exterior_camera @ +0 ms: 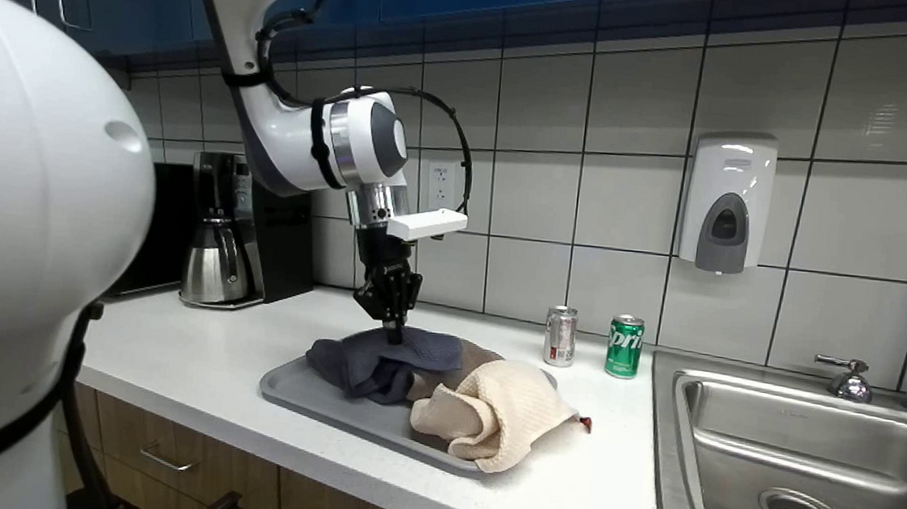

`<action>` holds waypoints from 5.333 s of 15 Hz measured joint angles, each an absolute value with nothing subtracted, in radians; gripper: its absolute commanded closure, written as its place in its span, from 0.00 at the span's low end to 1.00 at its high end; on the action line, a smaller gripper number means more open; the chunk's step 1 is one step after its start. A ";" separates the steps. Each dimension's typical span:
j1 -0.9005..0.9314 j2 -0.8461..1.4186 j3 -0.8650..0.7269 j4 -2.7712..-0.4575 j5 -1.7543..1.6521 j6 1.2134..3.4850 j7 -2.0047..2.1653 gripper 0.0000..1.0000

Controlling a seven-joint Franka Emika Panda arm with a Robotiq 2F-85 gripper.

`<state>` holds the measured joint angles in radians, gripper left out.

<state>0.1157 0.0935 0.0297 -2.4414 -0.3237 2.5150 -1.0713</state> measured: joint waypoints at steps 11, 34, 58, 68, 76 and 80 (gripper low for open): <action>0.116 0.171 0.072 -2.444 -0.324 2.602 -1.071 0.70; 0.150 -0.136 0.135 -2.650 -0.294 2.609 -0.834 0.00; 0.243 -0.483 0.102 -2.771 -0.241 2.415 -0.515 0.00; 0.237 -0.499 0.049 -2.771 -0.240 2.415 -0.494 0.00; 0.237 -0.500 0.045 -2.771 -0.240 2.415 -0.494 0.00; 0.237 -0.500 0.044 -2.771 -0.240 2.415 -0.494 0.00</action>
